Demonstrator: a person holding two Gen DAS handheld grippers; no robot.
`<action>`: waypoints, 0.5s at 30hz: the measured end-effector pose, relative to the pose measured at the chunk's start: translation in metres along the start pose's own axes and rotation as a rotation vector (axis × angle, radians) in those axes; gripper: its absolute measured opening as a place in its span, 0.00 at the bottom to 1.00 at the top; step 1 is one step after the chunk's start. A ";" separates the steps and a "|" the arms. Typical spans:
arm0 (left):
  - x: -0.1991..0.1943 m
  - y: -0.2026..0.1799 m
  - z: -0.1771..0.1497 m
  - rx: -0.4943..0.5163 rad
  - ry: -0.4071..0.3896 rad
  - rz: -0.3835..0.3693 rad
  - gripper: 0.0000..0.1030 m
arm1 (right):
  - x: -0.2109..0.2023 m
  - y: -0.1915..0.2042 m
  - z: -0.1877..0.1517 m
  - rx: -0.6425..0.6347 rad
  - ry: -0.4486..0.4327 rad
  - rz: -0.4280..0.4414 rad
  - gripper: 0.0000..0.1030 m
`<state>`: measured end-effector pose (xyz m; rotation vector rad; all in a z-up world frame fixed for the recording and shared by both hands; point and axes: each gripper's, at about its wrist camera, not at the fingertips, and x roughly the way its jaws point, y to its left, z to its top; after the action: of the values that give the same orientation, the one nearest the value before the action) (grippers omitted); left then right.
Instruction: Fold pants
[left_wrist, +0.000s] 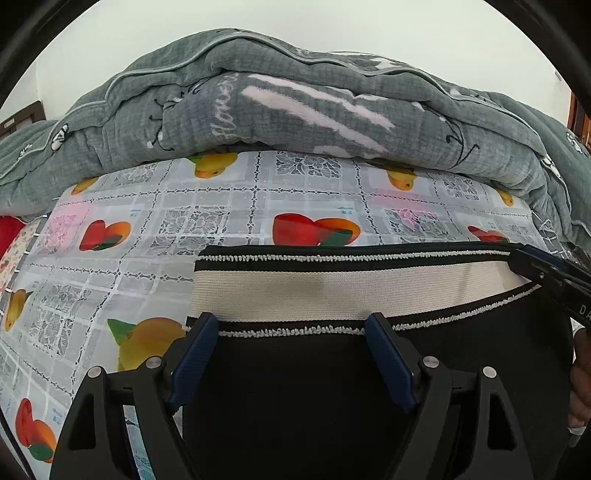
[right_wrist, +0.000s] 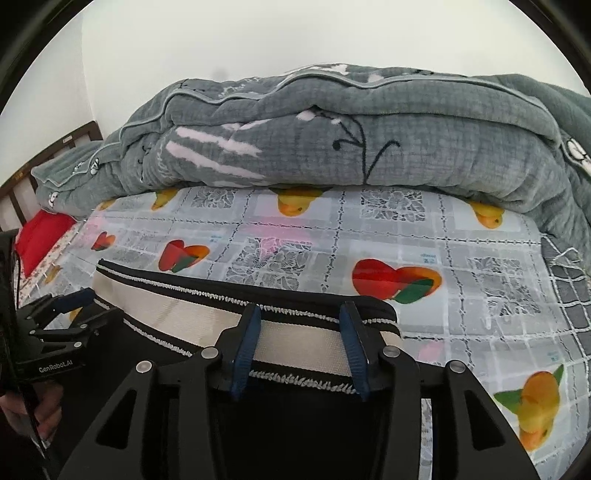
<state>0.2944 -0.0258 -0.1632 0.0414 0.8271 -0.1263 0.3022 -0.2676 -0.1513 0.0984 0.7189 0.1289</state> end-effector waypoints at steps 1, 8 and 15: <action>0.000 0.000 0.000 -0.001 0.000 0.000 0.79 | 0.000 0.001 0.000 -0.005 -0.001 -0.004 0.44; 0.000 -0.001 0.001 -0.002 0.002 0.000 0.79 | 0.001 0.003 0.001 -0.020 0.003 -0.014 0.44; -0.002 -0.004 0.002 0.031 0.032 0.009 0.82 | -0.002 0.013 -0.002 -0.087 0.033 -0.085 0.44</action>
<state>0.2940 -0.0296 -0.1607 0.0762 0.8570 -0.1299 0.2986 -0.2550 -0.1495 -0.0171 0.7479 0.0799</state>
